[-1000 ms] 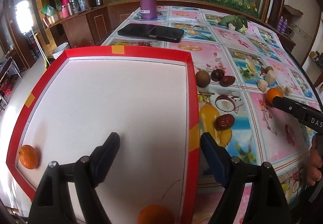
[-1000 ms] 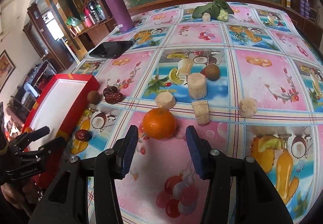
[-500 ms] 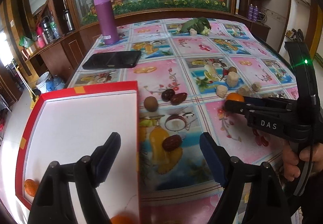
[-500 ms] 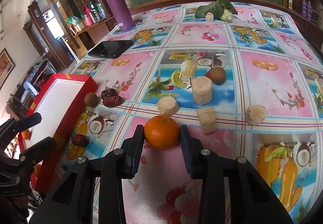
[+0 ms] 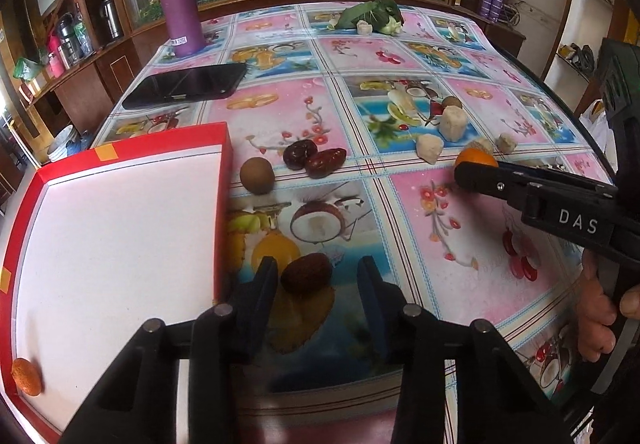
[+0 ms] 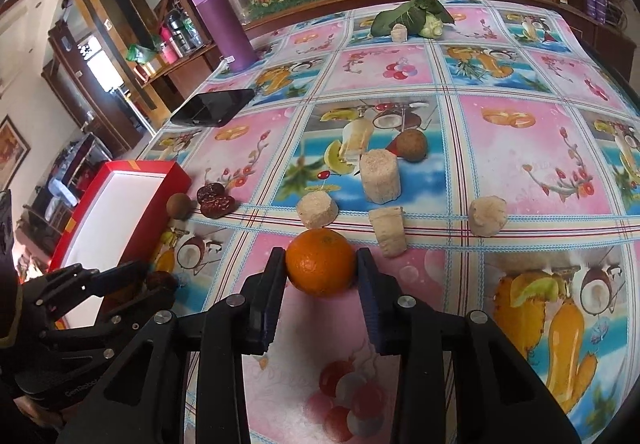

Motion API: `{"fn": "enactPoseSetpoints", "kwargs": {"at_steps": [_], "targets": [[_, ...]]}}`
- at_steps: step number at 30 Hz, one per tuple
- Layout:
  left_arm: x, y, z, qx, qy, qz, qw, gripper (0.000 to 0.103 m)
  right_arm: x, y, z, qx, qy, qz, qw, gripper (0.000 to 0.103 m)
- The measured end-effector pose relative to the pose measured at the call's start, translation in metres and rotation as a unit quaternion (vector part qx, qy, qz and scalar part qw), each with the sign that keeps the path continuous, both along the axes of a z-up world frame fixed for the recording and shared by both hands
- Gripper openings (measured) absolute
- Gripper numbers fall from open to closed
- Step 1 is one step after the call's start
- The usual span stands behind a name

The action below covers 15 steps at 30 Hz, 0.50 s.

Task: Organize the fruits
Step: 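Grasp a red date with the left tool while the right tool carries the orange to the tray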

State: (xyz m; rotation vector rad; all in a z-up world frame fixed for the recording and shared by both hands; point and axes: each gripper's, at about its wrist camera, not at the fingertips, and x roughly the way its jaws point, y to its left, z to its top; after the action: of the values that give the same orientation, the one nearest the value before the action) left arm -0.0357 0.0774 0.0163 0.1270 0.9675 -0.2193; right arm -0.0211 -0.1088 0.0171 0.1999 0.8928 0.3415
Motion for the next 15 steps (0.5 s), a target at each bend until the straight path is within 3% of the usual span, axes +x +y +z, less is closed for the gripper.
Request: {"fn": "enactPoseSetpoints", "kwargs": {"at_steps": [5, 15], "targets": [[0.002, 0.003, -0.005, -0.015, 0.004, 0.002, 0.9999, 0.030, -0.002, 0.002, 0.001, 0.002, -0.007, 0.005, 1.000, 0.034], [-0.009, 0.006, 0.008, -0.040, -0.018, 0.012, 0.9990, 0.030, -0.008, 0.012, 0.007, -0.005, -0.039, 0.030, 0.999, 0.034]]}}
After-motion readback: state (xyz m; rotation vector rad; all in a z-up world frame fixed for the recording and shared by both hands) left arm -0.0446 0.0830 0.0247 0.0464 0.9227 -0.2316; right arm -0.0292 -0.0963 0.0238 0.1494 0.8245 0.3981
